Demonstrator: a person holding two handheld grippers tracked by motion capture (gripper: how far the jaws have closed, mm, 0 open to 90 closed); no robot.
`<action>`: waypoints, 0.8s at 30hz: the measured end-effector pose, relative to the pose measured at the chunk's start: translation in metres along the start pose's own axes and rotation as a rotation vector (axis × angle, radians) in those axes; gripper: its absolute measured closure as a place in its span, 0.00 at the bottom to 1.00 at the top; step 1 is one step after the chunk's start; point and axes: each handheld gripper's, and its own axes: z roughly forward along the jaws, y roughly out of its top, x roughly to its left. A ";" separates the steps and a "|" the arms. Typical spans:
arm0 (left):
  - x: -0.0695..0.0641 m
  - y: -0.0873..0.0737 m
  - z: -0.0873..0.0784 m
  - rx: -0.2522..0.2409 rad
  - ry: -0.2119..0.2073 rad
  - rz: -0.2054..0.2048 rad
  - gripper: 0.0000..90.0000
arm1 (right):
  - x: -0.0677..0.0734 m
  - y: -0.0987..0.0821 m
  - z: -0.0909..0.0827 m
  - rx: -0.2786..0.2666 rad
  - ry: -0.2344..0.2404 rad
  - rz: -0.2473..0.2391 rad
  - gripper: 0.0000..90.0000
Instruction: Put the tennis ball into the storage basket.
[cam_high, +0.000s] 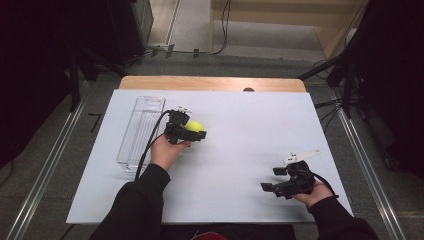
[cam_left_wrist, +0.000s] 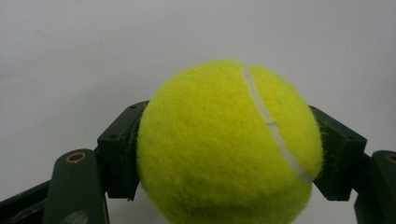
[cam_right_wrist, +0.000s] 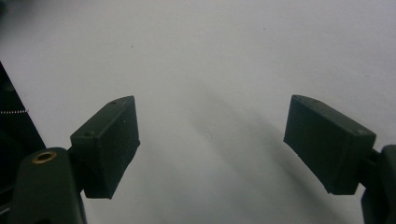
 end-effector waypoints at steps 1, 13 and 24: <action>-0.001 0.001 -0.001 0.002 -0.002 0.004 0.29 | 0.000 0.000 0.000 0.000 0.000 0.000 0.18; -0.003 0.010 -0.014 0.004 -0.013 0.014 0.29 | 0.000 0.000 0.000 0.001 0.000 -0.001 0.18; -0.002 0.016 -0.025 0.019 -0.031 0.022 0.29 | 0.000 0.000 0.000 0.001 -0.001 0.000 0.18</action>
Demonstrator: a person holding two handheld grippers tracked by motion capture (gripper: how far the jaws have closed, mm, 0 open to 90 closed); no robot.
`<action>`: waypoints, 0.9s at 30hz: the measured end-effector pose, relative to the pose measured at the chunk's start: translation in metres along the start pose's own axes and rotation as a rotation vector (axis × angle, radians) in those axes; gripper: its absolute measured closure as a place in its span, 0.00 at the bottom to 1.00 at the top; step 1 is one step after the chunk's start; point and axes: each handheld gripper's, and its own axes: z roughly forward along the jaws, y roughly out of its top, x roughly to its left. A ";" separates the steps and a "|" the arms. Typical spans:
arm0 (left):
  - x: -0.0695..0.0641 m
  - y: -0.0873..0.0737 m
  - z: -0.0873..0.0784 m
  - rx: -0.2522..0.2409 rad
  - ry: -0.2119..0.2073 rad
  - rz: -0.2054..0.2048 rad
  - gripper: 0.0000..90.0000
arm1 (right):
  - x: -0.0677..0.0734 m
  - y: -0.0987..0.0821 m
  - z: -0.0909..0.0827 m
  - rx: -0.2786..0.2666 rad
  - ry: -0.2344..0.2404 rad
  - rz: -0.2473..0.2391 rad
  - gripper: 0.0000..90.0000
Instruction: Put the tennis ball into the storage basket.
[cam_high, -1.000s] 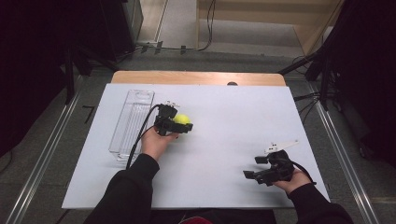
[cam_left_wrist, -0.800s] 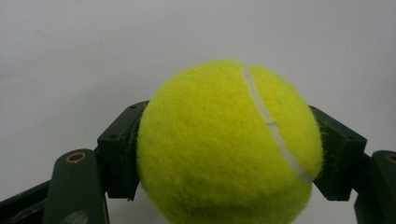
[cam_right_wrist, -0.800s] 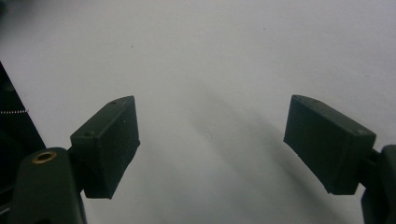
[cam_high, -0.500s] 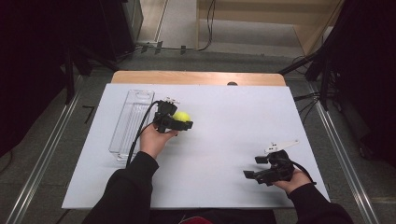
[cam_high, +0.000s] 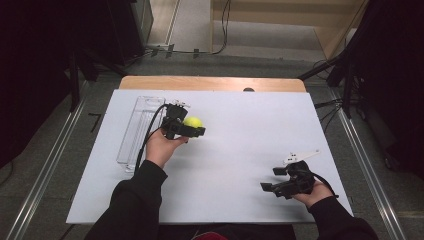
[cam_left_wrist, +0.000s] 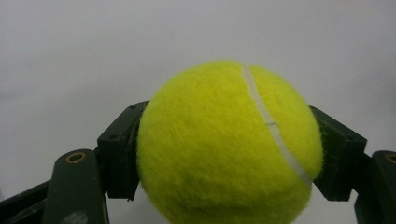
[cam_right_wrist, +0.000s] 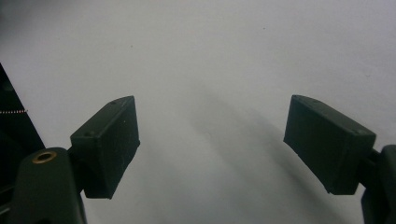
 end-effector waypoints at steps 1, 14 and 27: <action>0.000 0.000 -0.001 0.004 0.004 0.003 0.29 | 0.000 0.000 0.000 0.000 0.000 0.000 0.18; 0.000 0.009 -0.017 0.016 -0.025 0.016 0.29 | 0.000 0.000 0.000 0.001 -0.001 0.003 0.18; 0.003 0.014 -0.026 0.025 -0.051 0.010 0.29 | 0.000 0.000 0.000 0.002 -0.001 0.003 0.18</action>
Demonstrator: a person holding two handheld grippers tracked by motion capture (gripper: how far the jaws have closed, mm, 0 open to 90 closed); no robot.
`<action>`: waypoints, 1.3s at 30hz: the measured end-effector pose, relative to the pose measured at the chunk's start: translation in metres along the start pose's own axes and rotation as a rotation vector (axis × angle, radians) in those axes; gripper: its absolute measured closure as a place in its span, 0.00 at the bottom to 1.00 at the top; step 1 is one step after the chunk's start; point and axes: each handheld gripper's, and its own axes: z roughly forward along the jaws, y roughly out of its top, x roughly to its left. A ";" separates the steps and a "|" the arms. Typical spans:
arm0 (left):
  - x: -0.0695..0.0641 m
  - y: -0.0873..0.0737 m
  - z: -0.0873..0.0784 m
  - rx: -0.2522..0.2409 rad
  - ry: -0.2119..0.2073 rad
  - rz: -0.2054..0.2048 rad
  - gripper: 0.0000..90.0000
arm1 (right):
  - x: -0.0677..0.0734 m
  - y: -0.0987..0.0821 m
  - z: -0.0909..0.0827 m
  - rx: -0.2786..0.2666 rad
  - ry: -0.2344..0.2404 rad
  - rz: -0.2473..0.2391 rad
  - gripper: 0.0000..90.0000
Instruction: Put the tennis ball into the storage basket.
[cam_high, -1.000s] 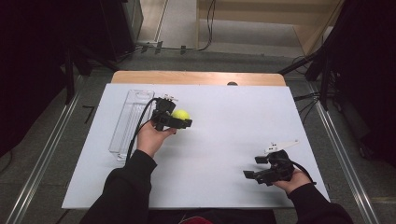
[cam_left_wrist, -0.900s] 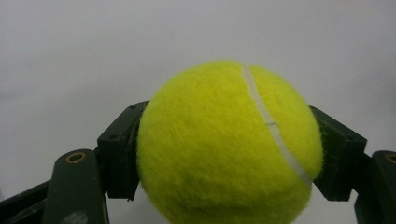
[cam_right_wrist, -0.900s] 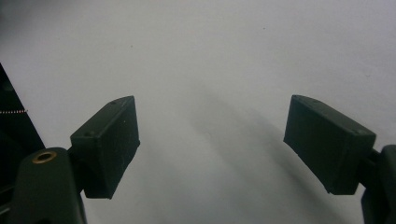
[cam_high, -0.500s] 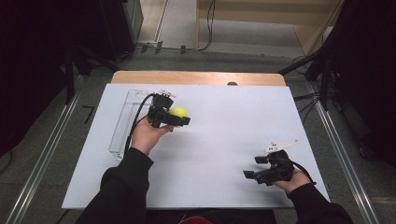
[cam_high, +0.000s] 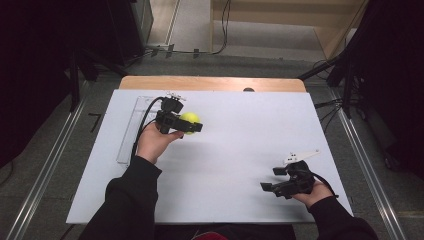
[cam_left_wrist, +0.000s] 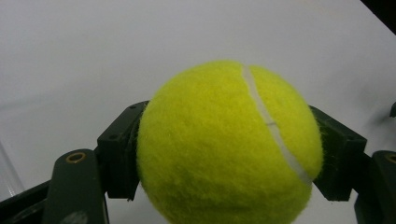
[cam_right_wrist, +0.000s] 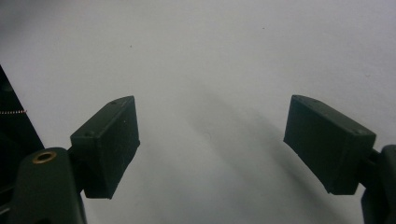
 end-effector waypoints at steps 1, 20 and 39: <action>0.000 0.000 0.000 0.002 0.009 0.000 0.29 | 0.000 0.000 0.000 0.000 0.000 0.000 0.18; 0.012 -0.001 -0.011 0.003 0.025 -0.016 0.29 | 0.000 0.000 0.000 -0.005 0.001 -0.002 0.18; 0.025 -0.003 -0.022 0.006 0.035 -0.044 0.29 | 0.000 0.000 0.000 -0.005 0.000 -0.002 0.18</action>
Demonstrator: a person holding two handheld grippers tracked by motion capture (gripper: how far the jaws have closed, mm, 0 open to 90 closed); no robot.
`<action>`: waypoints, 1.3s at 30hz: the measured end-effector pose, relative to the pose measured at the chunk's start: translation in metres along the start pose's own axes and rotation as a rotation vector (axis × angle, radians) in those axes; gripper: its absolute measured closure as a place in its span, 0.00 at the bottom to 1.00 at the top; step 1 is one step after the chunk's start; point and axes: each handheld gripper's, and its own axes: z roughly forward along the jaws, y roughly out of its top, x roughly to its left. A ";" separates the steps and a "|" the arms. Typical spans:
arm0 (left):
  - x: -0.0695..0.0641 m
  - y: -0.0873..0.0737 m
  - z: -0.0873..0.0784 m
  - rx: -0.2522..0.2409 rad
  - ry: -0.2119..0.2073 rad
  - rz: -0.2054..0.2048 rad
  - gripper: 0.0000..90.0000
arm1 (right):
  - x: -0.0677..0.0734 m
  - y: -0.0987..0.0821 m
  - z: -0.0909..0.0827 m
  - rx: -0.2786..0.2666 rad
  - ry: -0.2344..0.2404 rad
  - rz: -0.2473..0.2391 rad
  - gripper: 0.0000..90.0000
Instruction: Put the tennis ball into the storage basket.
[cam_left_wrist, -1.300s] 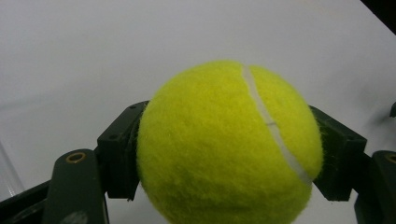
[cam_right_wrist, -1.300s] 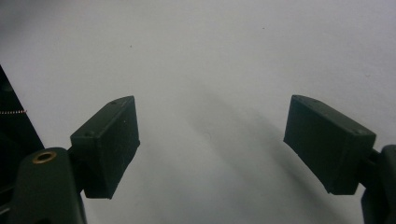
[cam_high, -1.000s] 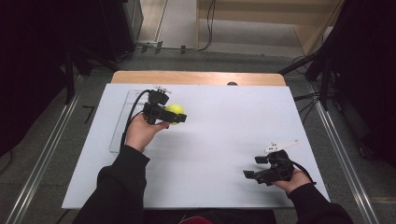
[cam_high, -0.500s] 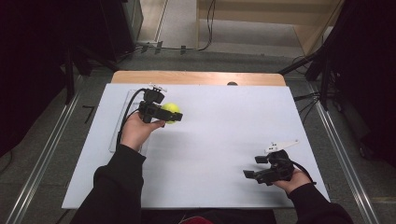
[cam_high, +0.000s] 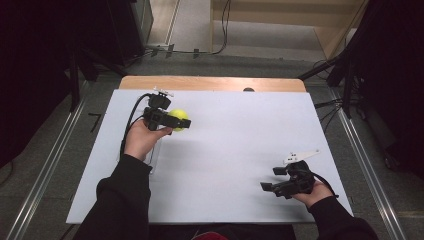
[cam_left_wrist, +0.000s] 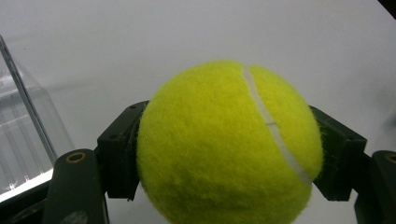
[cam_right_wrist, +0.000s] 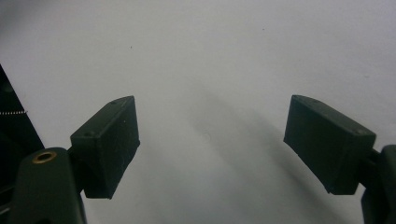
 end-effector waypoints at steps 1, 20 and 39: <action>0.001 0.000 -0.001 -0.002 0.000 -0.004 0.29 | 0.000 0.000 0.000 0.000 0.000 0.000 0.18; 0.015 -0.003 -0.015 -0.021 0.007 -0.040 0.29 | 0.000 0.000 0.000 0.001 0.000 0.002 0.18; 0.030 -0.005 -0.028 -0.028 0.060 -0.086 0.29 | 0.000 0.000 0.000 0.003 0.000 0.000 0.18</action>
